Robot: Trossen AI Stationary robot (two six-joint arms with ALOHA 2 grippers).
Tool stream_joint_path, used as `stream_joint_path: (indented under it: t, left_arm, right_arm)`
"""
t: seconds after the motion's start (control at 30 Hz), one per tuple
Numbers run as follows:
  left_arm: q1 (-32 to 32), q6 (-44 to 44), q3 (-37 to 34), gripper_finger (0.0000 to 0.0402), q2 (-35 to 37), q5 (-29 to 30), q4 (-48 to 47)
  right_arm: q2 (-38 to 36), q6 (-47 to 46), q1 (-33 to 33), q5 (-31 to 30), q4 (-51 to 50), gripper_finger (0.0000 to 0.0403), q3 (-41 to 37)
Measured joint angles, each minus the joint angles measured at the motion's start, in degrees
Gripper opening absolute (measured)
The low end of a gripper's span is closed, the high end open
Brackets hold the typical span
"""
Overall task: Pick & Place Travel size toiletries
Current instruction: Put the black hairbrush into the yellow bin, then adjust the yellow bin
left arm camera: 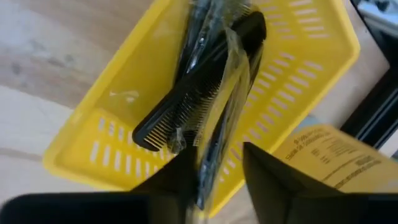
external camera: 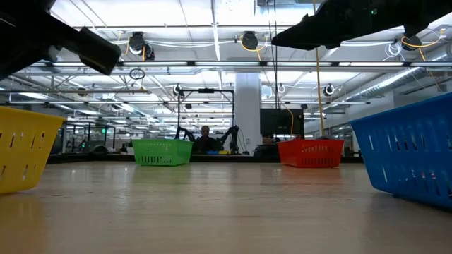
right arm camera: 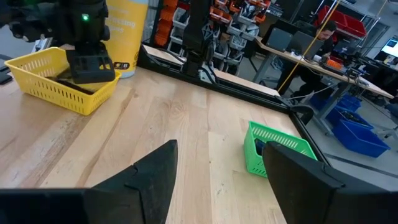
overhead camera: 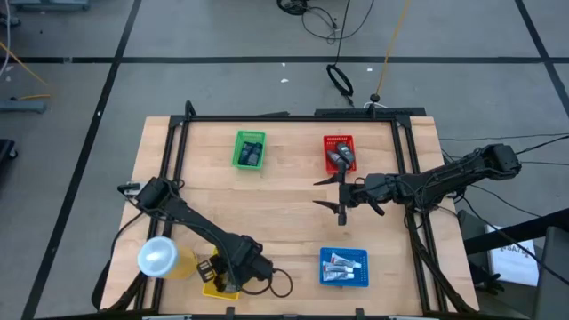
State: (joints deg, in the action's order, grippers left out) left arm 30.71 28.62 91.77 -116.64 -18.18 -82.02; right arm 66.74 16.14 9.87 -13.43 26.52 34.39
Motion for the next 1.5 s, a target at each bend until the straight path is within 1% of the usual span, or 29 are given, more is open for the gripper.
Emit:
stream_joint_path:
  t: [0.13, 0.2, 0.3, 0.4, 0.5, 0.57, 0.67, 0.73, 0.83, 0.97, 1.03, 1.07, 1.13, 1.2, 1.27, 1.33, 1.37, 1.47, 1.5]
  left_arm:
    - [-1.28, -7.21, 0.0, 0.0189, 0.11, 0.0, 0.03]
    - [-2.39, -12.95, 0.3, 0.0225, 0.33, -0.01, -0.23]
    - [-4.37, -22.49, 2.81, 0.0272, 0.39, 0.02, -3.25]
    - [-6.15, -31.76, 6.38, 0.0307, 0.48, 2.07, -7.43]
    - [-7.15, -40.91, 8.5, 0.0323, 1.34, 6.58, -7.42]
    - [-7.16, -46.1, 8.59, 0.0322, 2.83, 11.42, -5.31]
    - [-6.28, -55.26, 7.27, 0.0303, 5.0, 21.26, -2.88]
    - [-5.45, -58.79, 4.9, 0.0283, 6.45, 24.48, 1.17]
    - [-3.91, -62.0, -1.16, 0.0252, 10.54, 24.94, 10.89]
    - [-3.4, -66.62, -11.61, 0.0217, 14.95, 24.26, 24.79]
    - [-3.4, -68.2, -15.99, 0.0201, 16.71, 22.88, 30.39]
    - [-3.18, -69.22, -17.8, 0.0194, 17.7, 21.1, 32.13]
    - [-2.89, -71.99, -20.03, 0.0182, 18.98, 17.06, 32.84]
    - [-2.05, -73.77, -21.07, 0.0172, 19.77, 15.77, 30.35]
    - [-0.74, -73.94, -21.17, 0.0162, 20.38, 16.77, 28.19]
    - [0.53, -71.74, -21.2, 0.0155, 20.49, 18.38, 27.86]
    - [0.93, -70.85, -21.66, 0.0152, 20.37, 18.25, 28.53]
    - [1.14, -70.73, -24.89, 0.0148, 20.01, 17.68, 34.78]
    - [1.02, -71.08, -26.36, 0.0147, 19.91, 18.78, 36.88]
  right_arm:
    - [0.0, 0.0, 0.0, -0.02, 0.0, 0.0227, 0.02]
    - [0.0, -0.02, 0.0, -0.01, 0.0, 0.0225, 0.02]
    - [0.0, -0.01, 0.0, -0.02, -0.01, 0.0224, 0.04]
    - [0.0, -0.02, 0.0, -0.02, -0.01, 0.0224, 0.04]
    - [0.0, -0.02, 0.0, -0.02, -0.16, 0.0224, 0.04]
    - [0.0, -0.02, 0.0, -0.07, -0.64, 0.0224, 0.04]
    - [0.02, -0.01, 0.0, -0.35, -2.53, 0.0224, 0.07]
    - [0.02, 0.0, 0.0, -0.39, -2.78, 0.0224, 0.07]
    - [0.02, 0.0, 0.0, -0.44, -2.82, 0.0224, 0.07]
    - [0.02, 0.0, 0.0, -0.44, -2.81, 0.0224, 0.07]
    - [0.02, 0.0, -0.01, -0.44, -2.83, 0.0224, 0.07]
    - [0.02, 0.0, 0.0, -0.42, -2.81, 0.0224, 0.07]
    - [0.02, -0.02, -0.02, -0.42, -2.8, 0.0224, 0.07]
    - [0.02, -0.02, -0.02, -0.42, -2.6, 0.0224, 0.07]
    - [0.01, -0.01, -0.04, -0.37, -2.35, 0.0224, 0.07]
    - [0.01, -0.02, -0.02, -0.35, -2.38, 0.0224, 0.07]
    - [0.02, -0.02, -0.02, -0.35, -2.38, 0.0224, 0.07]
    - [0.0, -0.02, -0.02, -0.33, -2.38, 0.0224, 0.07]
    - [0.0, -0.02, -0.02, -0.32, -2.37, 0.0224, 0.07]
